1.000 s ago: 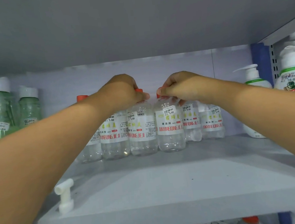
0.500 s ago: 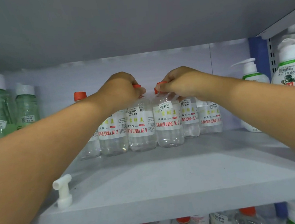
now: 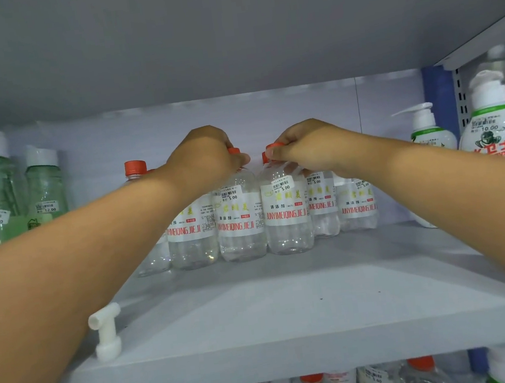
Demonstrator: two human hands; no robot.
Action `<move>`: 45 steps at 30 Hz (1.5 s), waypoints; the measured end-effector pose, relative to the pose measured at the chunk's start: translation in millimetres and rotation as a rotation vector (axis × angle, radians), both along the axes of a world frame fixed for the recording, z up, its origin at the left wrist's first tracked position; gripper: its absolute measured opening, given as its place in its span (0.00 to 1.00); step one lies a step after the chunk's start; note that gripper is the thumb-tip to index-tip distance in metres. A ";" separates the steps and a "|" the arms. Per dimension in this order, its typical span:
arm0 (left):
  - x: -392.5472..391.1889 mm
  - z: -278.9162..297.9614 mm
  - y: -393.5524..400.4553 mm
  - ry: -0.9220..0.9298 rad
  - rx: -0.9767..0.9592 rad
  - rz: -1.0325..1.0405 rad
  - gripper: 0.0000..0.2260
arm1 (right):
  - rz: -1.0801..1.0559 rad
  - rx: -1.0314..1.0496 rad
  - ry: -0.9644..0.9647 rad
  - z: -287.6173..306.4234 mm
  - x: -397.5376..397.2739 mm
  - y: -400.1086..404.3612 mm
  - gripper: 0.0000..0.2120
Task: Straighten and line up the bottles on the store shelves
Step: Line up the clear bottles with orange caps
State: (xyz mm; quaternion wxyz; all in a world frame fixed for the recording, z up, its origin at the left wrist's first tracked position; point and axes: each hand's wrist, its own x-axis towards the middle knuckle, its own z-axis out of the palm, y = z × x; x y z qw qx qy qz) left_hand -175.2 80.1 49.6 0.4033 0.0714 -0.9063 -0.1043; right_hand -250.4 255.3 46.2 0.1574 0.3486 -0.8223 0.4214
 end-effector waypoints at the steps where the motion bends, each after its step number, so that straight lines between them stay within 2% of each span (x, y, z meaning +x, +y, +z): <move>1: -0.3 -0.8 0.2 0.005 -0.002 -0.005 0.17 | 0.000 -0.003 0.001 -0.3 -0.4 -0.1 0.11; 5: 10.5 -3.5 -3.6 0.042 0.016 -0.126 0.20 | -0.021 0.006 0.002 -4.8 -1.2 1.6 0.11; 6: 20.0 -0.8 -8.1 0.088 0.059 -0.199 0.21 | -0.038 0.012 0.019 -5.8 0.3 1.7 0.12; 8: 45.9 8.4 -22.0 0.247 0.118 -0.273 0.15 | -0.104 -0.017 0.097 -2.6 5.9 1.6 0.17; 11: 81.1 15.0 -62.3 0.408 0.161 -0.164 0.10 | -0.088 -0.139 0.195 16.1 22.6 -3.5 0.16; 13: 94.3 6.5 -91.1 0.328 0.203 -0.055 0.14 | -0.057 -0.048 0.216 29.5 37.3 -13.7 0.17; 15: 98.9 -8.3 -112.5 0.189 0.291 0.025 0.23 | -0.092 0.167 0.241 35.0 49.7 -28.0 0.22; 18: 100.4 -28.0 -124.8 0.019 0.497 -0.074 0.29 | -0.155 0.378 0.209 29.8 57.4 -45.0 0.25; 20: 97.6 -35.6 -125.1 -0.060 0.553 -0.142 0.30 | -0.136 0.354 0.174 25.4 52.6 -50.8 0.22; 23: 92.3 -40.3 -121.8 -0.079 0.559 -0.181 0.25 | -0.130 0.308 0.172 21.4 48.7 -52.5 0.18; 27: 91.4 -40.9 -122.1 -0.065 0.591 -0.211 0.23 | -0.150 0.307 0.192 20.1 49.4 -56.2 0.17; 36: 92.1 -44.4 -121.0 -0.057 0.631 -0.249 0.26 | -0.154 0.262 0.233 9.5 48.9 -54.7 0.17; 38: 93.1 -45.9 -121.3 -0.061 0.615 -0.238 0.27 | -0.105 0.165 0.242 3.4 48.9 -48.9 0.19; 40: 94.1 -48.1 -124.8 -0.072 0.614 -0.186 0.30 | -0.097 -0.075 0.240 -2.3 49.0 -33.3 0.22; 42: 95.7 -50.9 -125.0 -0.076 0.634 -0.135 0.30 | -0.219 -0.200 0.137 -6.5 49.3 -10.9 0.24; 45: 98.3 -55.4 -118.2 -0.067 0.679 -0.106 0.26 | -0.193 -0.006 -0.289 -23.0 58.0 7.6 0.26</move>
